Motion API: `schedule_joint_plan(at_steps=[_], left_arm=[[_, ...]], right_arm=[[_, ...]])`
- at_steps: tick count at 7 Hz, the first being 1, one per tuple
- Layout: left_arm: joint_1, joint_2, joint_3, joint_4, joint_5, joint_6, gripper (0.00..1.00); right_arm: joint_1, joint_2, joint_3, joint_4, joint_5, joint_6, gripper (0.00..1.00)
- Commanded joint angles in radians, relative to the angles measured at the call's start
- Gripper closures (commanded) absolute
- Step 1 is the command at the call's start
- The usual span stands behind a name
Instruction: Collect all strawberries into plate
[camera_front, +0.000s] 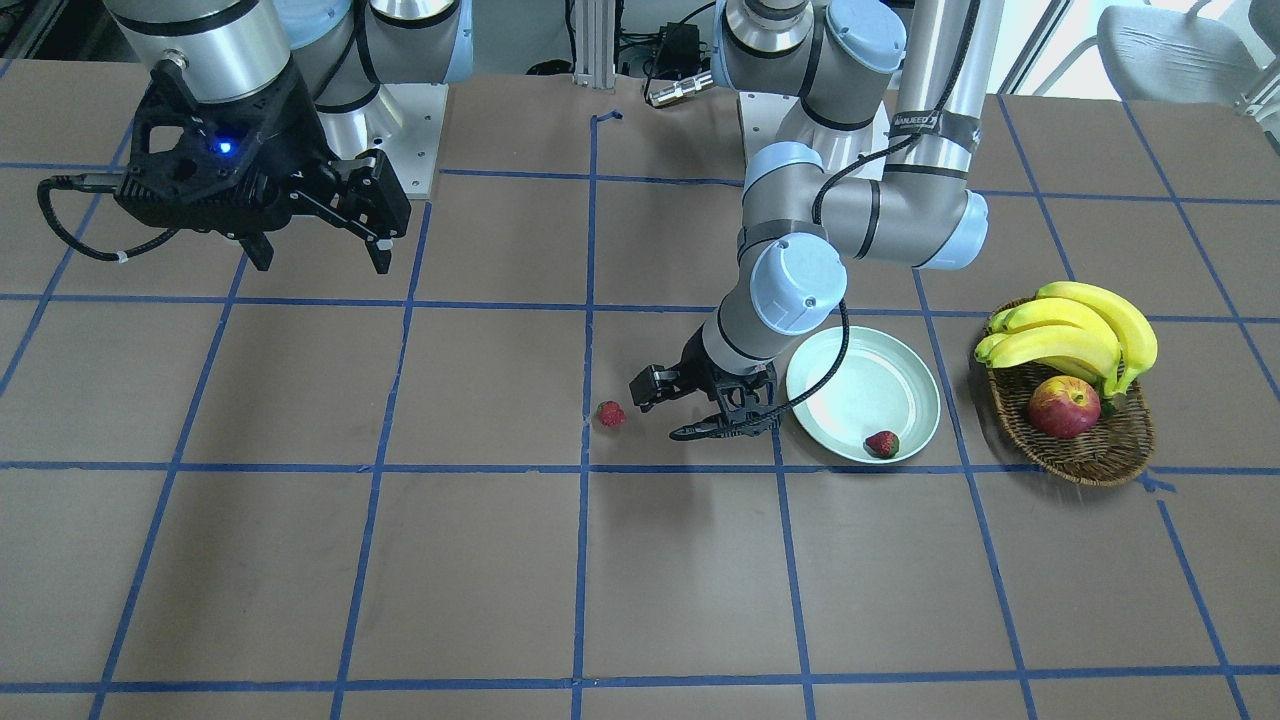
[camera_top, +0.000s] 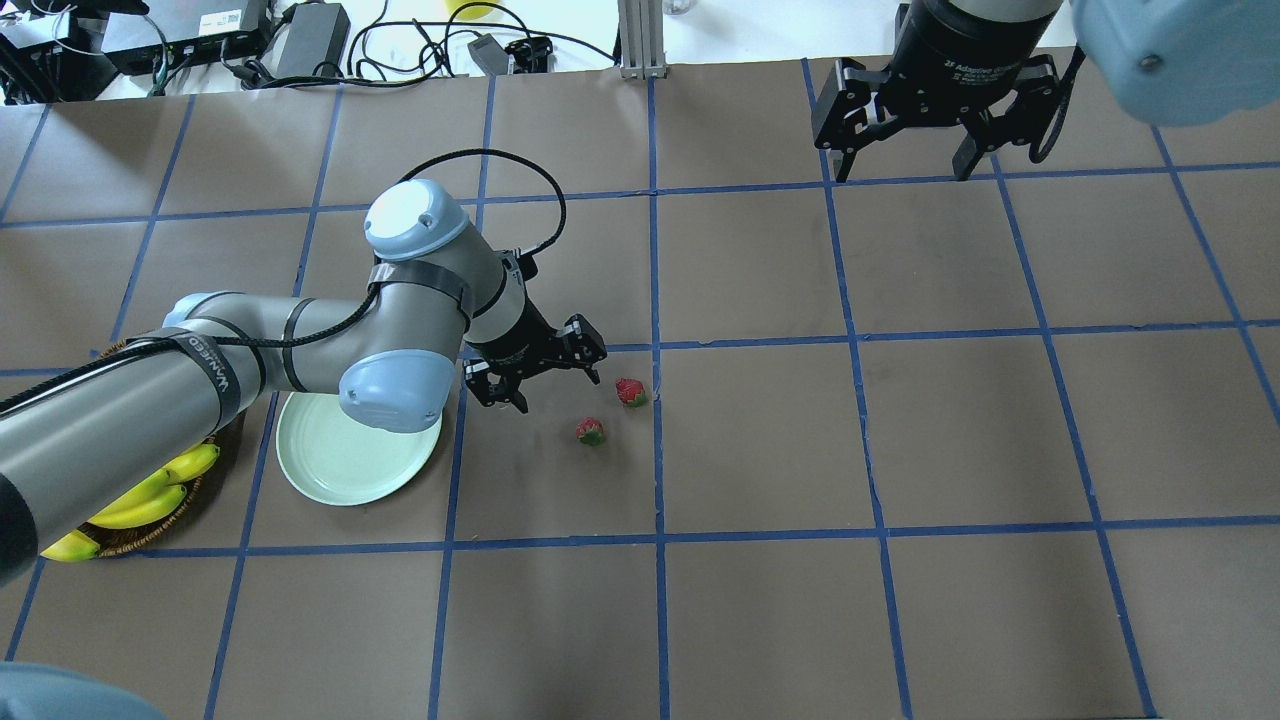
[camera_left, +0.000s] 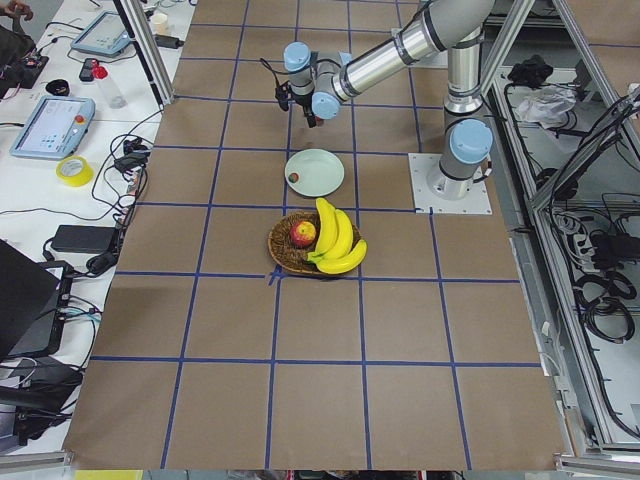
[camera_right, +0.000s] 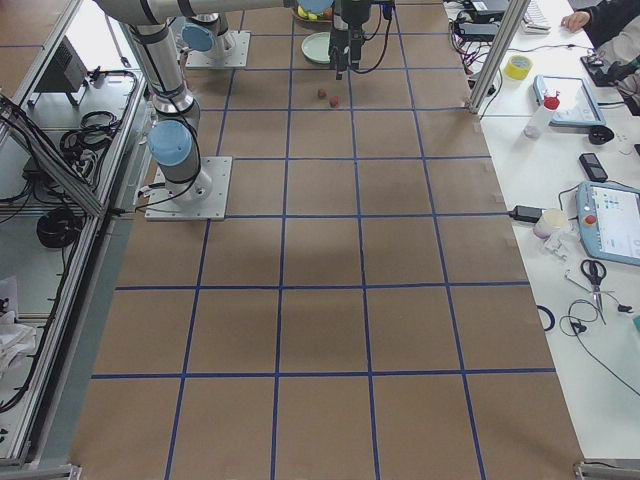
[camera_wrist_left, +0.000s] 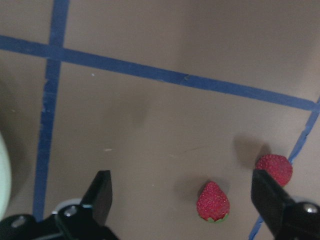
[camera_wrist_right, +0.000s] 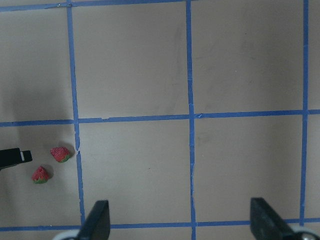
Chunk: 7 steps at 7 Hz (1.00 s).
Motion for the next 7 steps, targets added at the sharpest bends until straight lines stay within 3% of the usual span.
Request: schedule_joint_plan(at_steps=[1,3,4,6,7], left_arm=[[-0.021,-0.014,-0.011,0.009,-0.005,-0.017,0.31],[-0.038,-0.014,-0.015,0.006,0.001,-0.031,0.37],[-0.038,-0.014,-0.020,0.006,-0.003,-0.031,0.80],[-0.038,-0.013,-0.020,0.006,-0.005,-0.031,1.00],[-0.038,-0.010,-0.017,0.006,-0.005,-0.031,1.00]], right_arm=[[0.001,0.000,0.001,0.000,0.001,0.000,0.00],[0.001,0.000,0.001,0.000,0.000,0.000,0.00],[0.001,0.000,0.001,0.000,0.000,0.000,0.00],[0.001,0.000,0.001,0.000,0.000,0.000,0.00],[0.001,0.000,0.001,0.000,0.001,0.000,0.00]])
